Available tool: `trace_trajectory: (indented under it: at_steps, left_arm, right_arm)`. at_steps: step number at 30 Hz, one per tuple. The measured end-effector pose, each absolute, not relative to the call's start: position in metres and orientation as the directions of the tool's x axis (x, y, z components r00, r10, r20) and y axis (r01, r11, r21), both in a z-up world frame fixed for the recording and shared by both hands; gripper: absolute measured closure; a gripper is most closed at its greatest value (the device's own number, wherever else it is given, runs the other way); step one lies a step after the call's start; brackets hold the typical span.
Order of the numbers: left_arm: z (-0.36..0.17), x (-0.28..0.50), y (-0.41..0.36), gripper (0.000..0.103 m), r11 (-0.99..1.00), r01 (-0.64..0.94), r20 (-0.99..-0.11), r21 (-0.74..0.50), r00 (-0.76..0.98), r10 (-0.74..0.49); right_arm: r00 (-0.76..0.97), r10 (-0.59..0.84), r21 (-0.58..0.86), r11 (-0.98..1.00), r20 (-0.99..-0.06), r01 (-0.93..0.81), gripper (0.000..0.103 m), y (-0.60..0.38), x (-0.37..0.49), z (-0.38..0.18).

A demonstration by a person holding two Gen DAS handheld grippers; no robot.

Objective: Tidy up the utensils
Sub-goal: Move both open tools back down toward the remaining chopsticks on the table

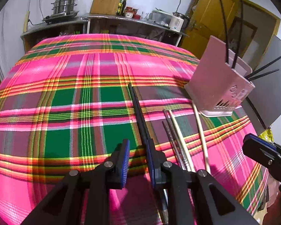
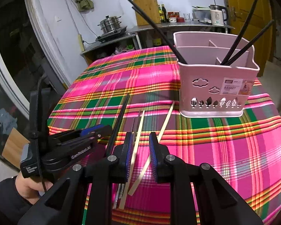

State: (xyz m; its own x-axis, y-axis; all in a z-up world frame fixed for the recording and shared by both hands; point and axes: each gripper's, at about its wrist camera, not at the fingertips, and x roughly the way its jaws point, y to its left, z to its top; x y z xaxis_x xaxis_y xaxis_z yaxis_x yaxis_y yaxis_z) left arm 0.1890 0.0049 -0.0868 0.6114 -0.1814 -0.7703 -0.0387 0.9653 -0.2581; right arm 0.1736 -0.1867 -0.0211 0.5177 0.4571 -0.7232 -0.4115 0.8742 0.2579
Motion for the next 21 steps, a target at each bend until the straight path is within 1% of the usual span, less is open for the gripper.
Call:
trace_trajectory:
  at_steps: [4,6,8,11,15,21]
  left_arm:
    - [-0.0881,0.1920,0.0032,0.085,0.969,-0.034,-0.765,-0.247,0.621,-0.173]
    - [-0.0889,0.1936,0.0015,0.080,0.973,-0.034,-0.764,-0.229,0.626,-0.158]
    - [-0.0894,0.1947,-0.0001,0.078,0.974,-0.036,-0.764,-0.224,0.627,-0.152]
    - [-0.0895,0.1947,-0.0045,0.078,0.981,-0.037,-0.763,-0.192,0.635,-0.126]
    - [-0.0901,0.1959,-0.0018,0.076,0.980,-0.045,-0.761,-0.192,0.638,-0.120]
    - [-0.0907,0.1957,0.0004,0.076,0.984,-0.040,-0.764,-0.176,0.636,-0.111]
  right_arm:
    - [0.508,0.458,0.260,0.873,-0.730,-0.412,0.085,-0.1843,0.1771,-0.0265]
    - [0.505,0.457,0.262,0.873,-0.732,-0.411,0.085,-0.1840,0.1790,-0.0281]
    - [0.505,0.457,0.263,0.873,-0.732,-0.410,0.085,-0.1837,0.1810,-0.0293]
    - [0.506,0.455,0.262,0.875,-0.732,-0.408,0.085,-0.1834,0.1826,-0.0305]
    - [0.504,0.455,0.268,0.876,-0.734,-0.401,0.085,-0.1834,0.1842,-0.0328]
    - [0.503,0.456,0.266,0.875,-0.734,-0.405,0.085,-0.1825,0.1820,-0.0323]
